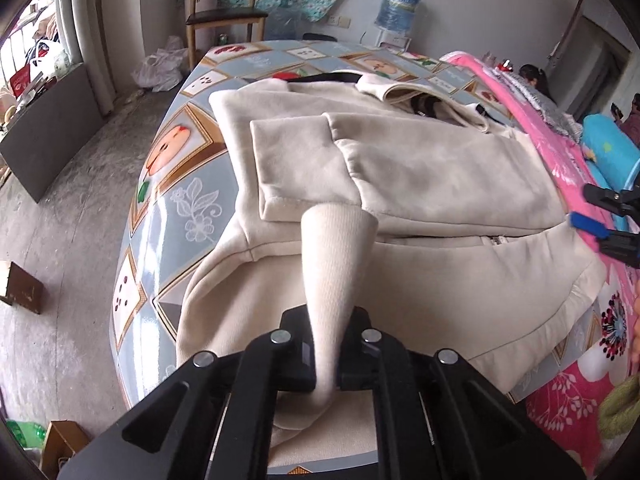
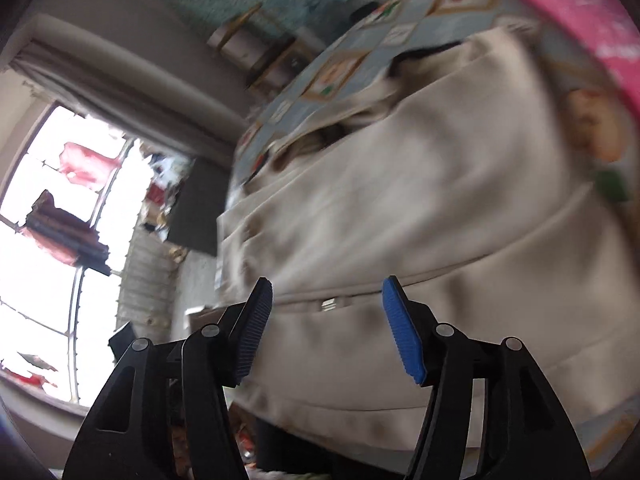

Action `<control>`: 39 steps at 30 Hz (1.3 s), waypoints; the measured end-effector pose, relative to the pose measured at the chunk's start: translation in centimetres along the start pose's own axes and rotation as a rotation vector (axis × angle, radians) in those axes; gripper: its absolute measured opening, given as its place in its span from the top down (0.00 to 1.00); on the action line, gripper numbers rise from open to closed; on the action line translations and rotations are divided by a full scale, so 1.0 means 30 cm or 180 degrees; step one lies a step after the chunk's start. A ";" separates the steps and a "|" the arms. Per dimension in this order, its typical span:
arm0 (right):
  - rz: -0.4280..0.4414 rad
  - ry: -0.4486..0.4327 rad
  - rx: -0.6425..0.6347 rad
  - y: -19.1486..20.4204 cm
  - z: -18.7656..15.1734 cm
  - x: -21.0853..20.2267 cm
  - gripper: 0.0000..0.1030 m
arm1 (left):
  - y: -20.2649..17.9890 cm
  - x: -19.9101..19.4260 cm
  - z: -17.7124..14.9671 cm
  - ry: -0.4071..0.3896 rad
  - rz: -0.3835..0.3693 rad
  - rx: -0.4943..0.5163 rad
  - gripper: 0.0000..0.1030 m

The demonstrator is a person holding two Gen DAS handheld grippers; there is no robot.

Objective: Fold large clothes

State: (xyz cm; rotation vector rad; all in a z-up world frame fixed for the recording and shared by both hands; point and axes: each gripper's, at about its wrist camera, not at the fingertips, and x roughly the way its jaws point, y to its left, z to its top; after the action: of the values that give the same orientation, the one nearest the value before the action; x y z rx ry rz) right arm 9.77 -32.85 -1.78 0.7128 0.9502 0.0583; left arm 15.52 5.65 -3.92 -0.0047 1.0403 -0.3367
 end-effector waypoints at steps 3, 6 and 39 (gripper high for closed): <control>-0.0359 -0.0241 0.0187 -0.163 0.079 -0.076 0.45 | -0.015 0.005 0.005 0.0061 0.0117 0.0016 0.95; -0.0406 -0.0233 0.0306 -0.255 0.136 -0.064 0.45 | -0.023 0.009 0.007 0.0107 0.0216 -0.0004 0.95; 0.0471 0.0591 0.0120 -0.325 0.130 0.019 0.45 | -0.043 0.015 0.009 0.0152 0.0406 -0.0013 0.95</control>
State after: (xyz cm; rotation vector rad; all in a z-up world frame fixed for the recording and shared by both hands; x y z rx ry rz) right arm 10.59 -42.27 -6.39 0.8221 1.0766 0.2405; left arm 15.60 4.26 -3.97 0.0661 1.0831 -0.2197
